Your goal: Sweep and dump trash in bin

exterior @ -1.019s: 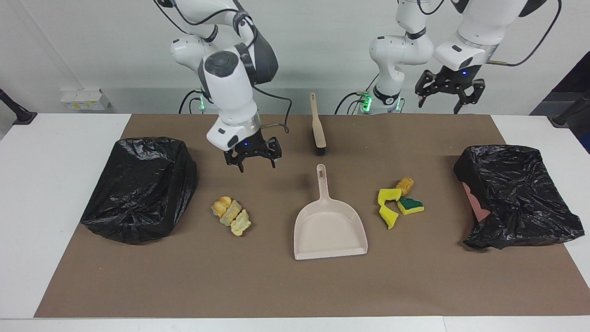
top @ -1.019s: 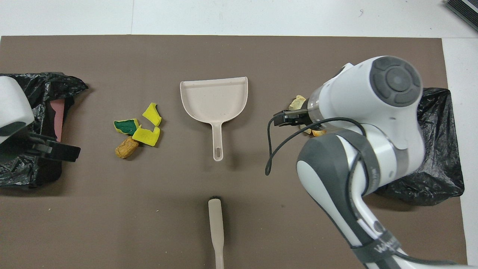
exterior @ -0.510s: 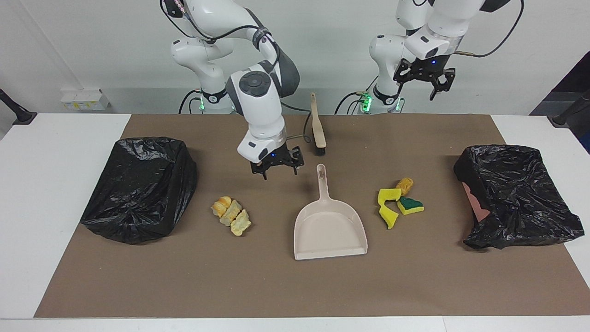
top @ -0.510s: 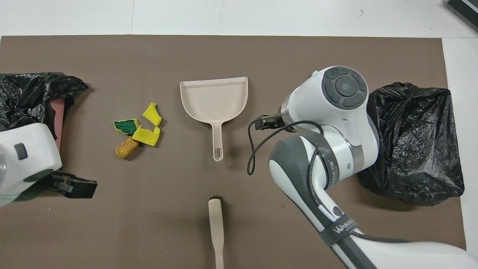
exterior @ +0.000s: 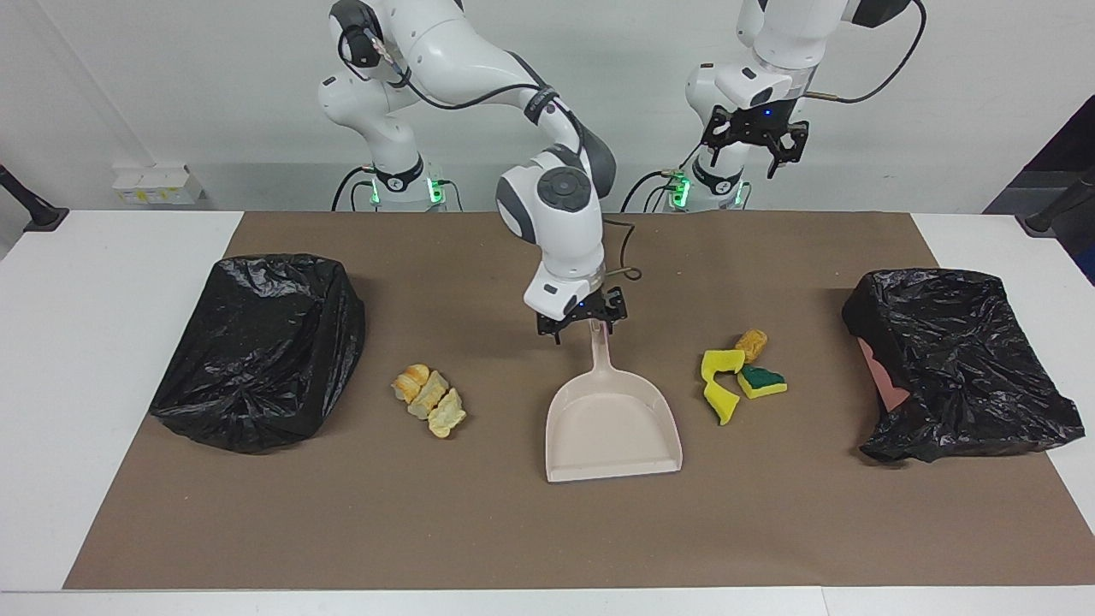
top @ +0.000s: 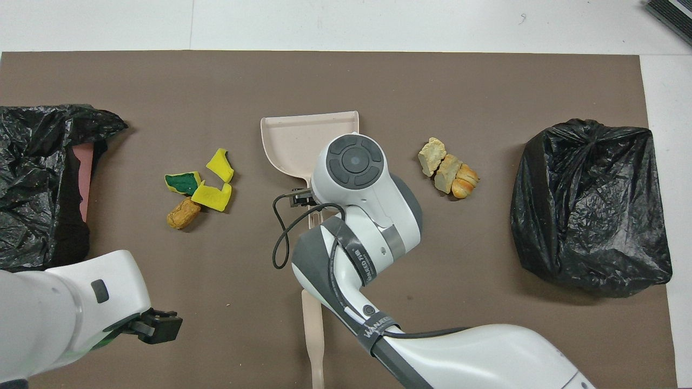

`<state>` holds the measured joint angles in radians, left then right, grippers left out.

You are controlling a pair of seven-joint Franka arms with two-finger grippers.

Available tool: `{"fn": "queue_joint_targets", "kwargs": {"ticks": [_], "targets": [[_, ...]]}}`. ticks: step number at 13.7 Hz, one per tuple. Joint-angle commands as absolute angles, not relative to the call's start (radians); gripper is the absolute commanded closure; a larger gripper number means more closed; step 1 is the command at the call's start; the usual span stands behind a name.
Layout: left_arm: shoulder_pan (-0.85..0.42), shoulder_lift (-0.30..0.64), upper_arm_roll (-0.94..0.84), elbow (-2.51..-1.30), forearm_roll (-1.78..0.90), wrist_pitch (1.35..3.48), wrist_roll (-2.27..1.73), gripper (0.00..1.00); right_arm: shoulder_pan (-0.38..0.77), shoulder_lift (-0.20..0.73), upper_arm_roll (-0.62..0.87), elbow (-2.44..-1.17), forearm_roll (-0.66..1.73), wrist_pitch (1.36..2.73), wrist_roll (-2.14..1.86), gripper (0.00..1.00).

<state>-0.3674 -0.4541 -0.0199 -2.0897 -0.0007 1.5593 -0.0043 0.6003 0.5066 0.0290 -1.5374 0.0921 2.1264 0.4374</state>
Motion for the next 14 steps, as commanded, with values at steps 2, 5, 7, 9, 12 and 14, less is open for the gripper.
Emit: {"fn": "queue_joint_targets", "kwargs": {"ticks": [2,5,7,9,12,14], "targets": [[-0.388,-0.489,-0.006,-2.129,-0.002,1.589,-0.02,0.0,0.6,0.518,0.037,-1.512,0.075,2.128,0.446,0.0],[-0.387,-0.489,-0.005,-2.129,-0.002,1.586,-0.02,0.0,0.607,0.526,0.037,-1.519,0.072,2.129,0.434,0.0],[-0.388,-0.489,-0.005,-2.131,-0.002,1.586,-0.02,0.0,0.612,0.526,0.037,-1.534,0.074,2.167,0.428,0.04],[-0.387,-0.489,-0.005,-2.129,-0.002,1.586,-0.02,0.0,0.621,0.538,0.037,-1.536,0.071,2.168,0.43,0.21],[-0.387,-0.489,-0.005,-2.131,-0.002,1.582,-0.02,0.0,0.618,0.54,0.037,-1.537,0.071,2.164,0.434,0.79],[-0.387,-0.489,-0.005,-2.129,-0.002,1.58,-0.02,0.0,0.624,0.538,0.035,-1.534,0.074,2.152,0.477,1.0]]}}
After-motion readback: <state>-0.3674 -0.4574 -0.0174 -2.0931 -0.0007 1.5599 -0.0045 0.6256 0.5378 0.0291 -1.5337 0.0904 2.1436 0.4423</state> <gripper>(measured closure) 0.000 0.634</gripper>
